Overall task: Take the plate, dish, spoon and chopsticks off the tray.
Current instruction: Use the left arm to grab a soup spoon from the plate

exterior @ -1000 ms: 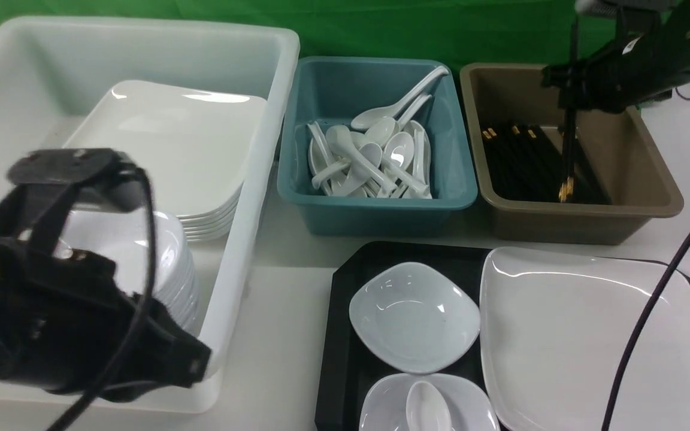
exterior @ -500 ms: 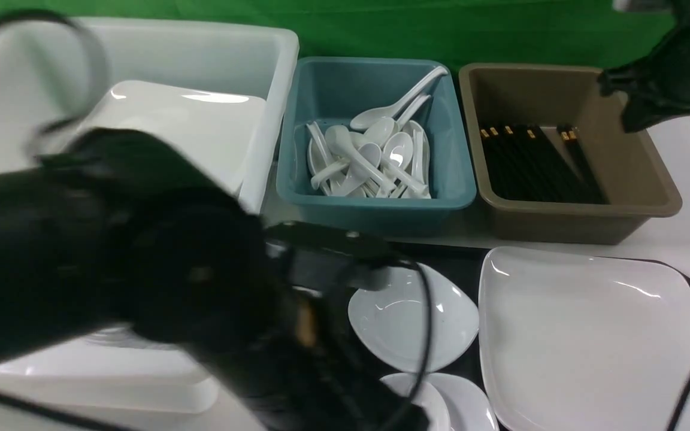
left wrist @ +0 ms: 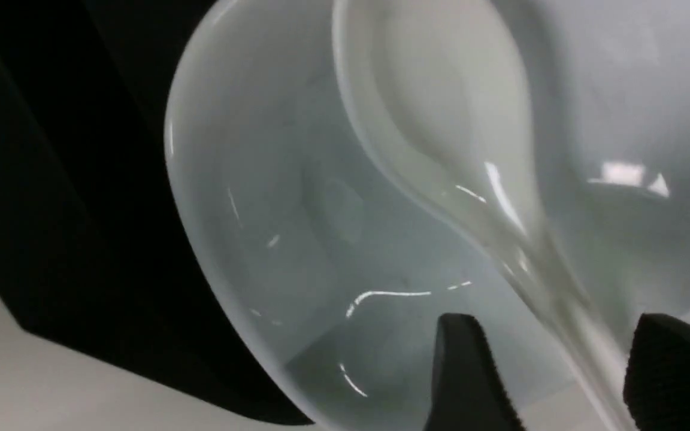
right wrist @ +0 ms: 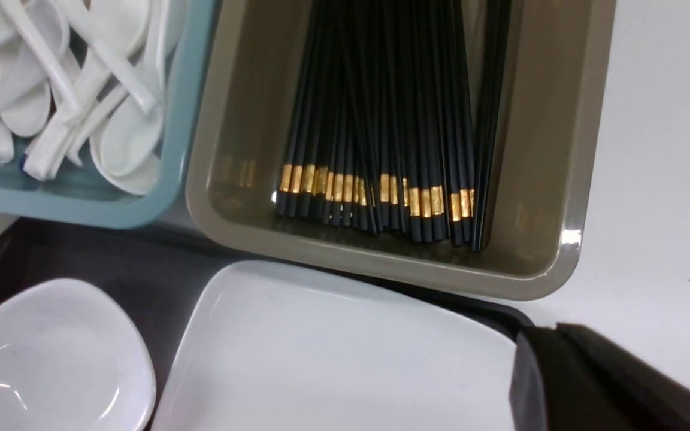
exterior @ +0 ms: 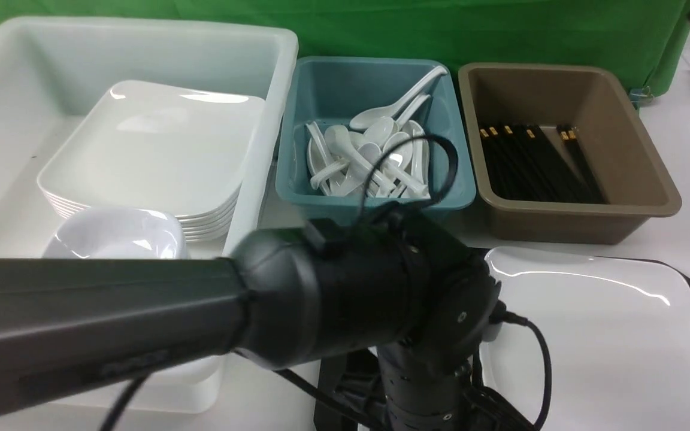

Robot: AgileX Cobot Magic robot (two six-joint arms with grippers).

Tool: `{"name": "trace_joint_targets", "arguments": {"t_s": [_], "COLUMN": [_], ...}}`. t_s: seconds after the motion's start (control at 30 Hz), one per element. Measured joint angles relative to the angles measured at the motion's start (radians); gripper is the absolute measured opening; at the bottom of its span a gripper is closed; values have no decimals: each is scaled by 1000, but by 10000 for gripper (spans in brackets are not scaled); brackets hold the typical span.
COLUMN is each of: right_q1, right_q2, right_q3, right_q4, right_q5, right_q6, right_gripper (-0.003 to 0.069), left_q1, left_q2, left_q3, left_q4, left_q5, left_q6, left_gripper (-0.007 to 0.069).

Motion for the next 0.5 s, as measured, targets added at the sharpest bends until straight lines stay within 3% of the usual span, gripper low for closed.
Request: {"name": "trace_joint_targets", "arguments": {"t_s": [0.17, 0.27, 0.33, 0.5], "right_q1": [0, 0, 0, 0], "right_q2": [-6, -6, -6, -6], "right_q3": [38, 71, 89, 120], "right_q4": [0, 0, 0, 0], "right_q5": [-1, -2, -3, -6], "right_q6": [-1, -3, -3, -3], "right_gripper": [51, 62, 64, 74], "left_q1": [0, 0, 0, 0], "left_q2": [38, 57, 62, 68], "left_q3": [-2, -2, -2, -2], "left_q4": [-11, -16, -16, -16], "left_q5": [-32, -47, -47, -32], "left_q6": [-26, -26, -26, -52], "left_gripper": [481, 482, 459, 277]}}
